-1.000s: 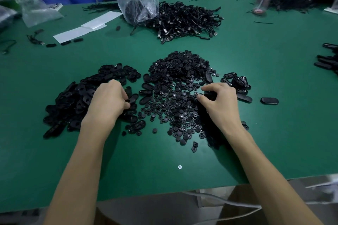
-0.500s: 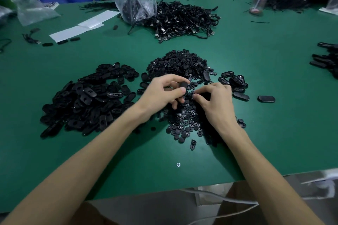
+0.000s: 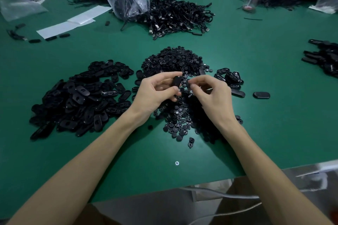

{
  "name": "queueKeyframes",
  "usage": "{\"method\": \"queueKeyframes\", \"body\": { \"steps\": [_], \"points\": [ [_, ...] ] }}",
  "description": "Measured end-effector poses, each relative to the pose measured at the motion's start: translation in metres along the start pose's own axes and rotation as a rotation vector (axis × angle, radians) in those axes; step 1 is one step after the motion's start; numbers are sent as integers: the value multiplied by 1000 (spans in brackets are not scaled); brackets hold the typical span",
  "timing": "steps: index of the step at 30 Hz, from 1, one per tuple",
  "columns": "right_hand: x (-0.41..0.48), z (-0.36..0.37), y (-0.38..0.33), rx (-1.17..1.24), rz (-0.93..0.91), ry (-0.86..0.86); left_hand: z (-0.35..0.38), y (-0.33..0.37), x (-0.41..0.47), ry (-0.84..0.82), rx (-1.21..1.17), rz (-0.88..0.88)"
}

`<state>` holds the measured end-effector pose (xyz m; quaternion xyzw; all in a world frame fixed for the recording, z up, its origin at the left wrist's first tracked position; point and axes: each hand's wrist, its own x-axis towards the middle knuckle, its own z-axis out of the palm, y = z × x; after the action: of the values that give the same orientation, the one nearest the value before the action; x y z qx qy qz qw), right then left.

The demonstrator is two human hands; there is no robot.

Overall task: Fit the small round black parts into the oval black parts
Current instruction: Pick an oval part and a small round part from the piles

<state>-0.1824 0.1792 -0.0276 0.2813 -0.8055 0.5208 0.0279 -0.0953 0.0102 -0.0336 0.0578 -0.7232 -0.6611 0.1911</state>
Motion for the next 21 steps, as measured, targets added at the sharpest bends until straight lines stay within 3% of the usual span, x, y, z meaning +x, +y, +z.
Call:
{"method": "queueKeyframes", "body": {
  "steps": [10, 21],
  "points": [
    [-3, -3, -1, 71, -42, -70, 4, -3, -4, -4, 184, 44],
    [-2, -3, 1, 139, -18, -112, 7, -2, -5, 33, 189, 36]
  ]
}}
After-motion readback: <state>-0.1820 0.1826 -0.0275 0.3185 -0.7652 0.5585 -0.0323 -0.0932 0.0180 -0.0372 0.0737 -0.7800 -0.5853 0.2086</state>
